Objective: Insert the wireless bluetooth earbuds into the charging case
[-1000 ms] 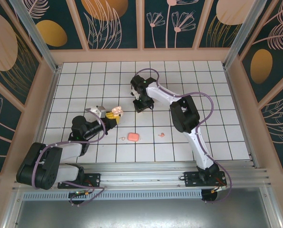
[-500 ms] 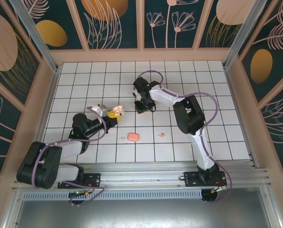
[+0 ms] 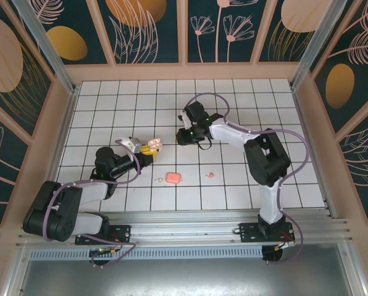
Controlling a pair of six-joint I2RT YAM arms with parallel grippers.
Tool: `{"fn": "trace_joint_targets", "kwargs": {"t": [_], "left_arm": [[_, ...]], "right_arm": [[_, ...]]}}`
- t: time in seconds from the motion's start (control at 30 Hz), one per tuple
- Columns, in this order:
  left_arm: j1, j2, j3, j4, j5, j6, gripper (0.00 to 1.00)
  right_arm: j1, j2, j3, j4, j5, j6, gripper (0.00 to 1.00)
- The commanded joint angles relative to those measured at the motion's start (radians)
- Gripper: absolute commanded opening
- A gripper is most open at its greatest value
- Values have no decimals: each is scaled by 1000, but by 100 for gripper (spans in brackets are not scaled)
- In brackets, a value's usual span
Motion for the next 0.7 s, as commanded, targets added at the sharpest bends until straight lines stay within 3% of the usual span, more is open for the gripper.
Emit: {"fn": "trace_joint_targets", "kwargs": {"t": [0.0,0.33,0.67], "left_arm": [[5,11,22,47,31,17,9],[6,13,20,29,4,20,9],[7,6,22,13,3,29,9]], "right_arm": [[-8,-87,-64,162,-42,42,27],[-4,72,207,-277,135,89,41],[16,246,384,-443,200,60,44]]}}
